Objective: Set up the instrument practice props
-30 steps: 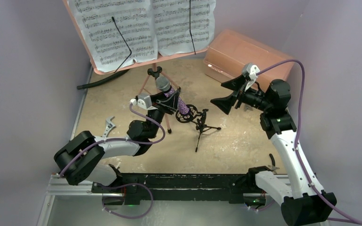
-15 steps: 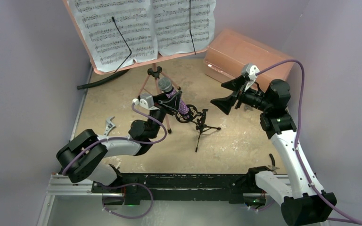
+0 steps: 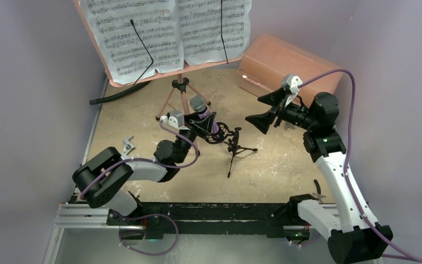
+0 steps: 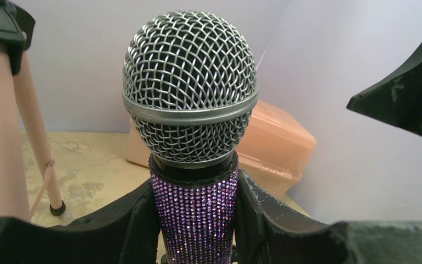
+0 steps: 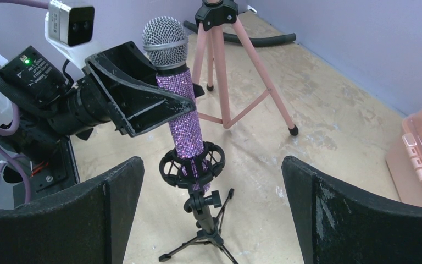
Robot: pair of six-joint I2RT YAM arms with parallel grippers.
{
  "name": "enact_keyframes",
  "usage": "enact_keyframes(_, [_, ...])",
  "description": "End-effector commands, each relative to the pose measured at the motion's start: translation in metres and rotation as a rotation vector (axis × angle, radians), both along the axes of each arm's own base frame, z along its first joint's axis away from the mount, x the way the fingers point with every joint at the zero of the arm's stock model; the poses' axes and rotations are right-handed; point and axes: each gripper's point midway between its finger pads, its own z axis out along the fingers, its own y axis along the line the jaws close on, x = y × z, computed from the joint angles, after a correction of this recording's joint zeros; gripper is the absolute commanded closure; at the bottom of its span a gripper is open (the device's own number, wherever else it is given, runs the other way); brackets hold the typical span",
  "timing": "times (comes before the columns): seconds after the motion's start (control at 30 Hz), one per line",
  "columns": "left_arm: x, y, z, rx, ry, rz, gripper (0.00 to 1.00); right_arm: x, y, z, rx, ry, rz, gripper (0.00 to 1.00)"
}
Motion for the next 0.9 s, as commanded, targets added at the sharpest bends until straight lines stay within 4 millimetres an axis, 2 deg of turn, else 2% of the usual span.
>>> enact_keyframes(0.0, [-0.021,0.018,0.057,-0.201,-0.188,-0.032,1.00,-0.001,0.000,0.022,0.002,-0.073,-0.004,0.02])
enact_keyframes(0.43, [-0.024,0.000,0.033,-0.118,-0.172,-0.099,1.00,0.000,0.000,0.021,0.000,-0.071,-0.003,0.02])
enact_keyframes(0.53, [-0.026,-0.003,0.027,-0.093,-0.173,-0.114,0.94,0.001,0.000,0.021,0.000,-0.071,-0.003,0.02])
enact_keyframes(0.63, [-0.029,-0.004,0.025,-0.079,-0.180,-0.124,0.87,0.001,0.001,0.022,0.001,-0.072,0.000,0.02])
enact_keyframes(0.87, [-0.031,0.002,0.037,-0.048,-0.208,-0.095,0.45,0.002,0.002,0.021,0.000,-0.070,0.003,0.02])
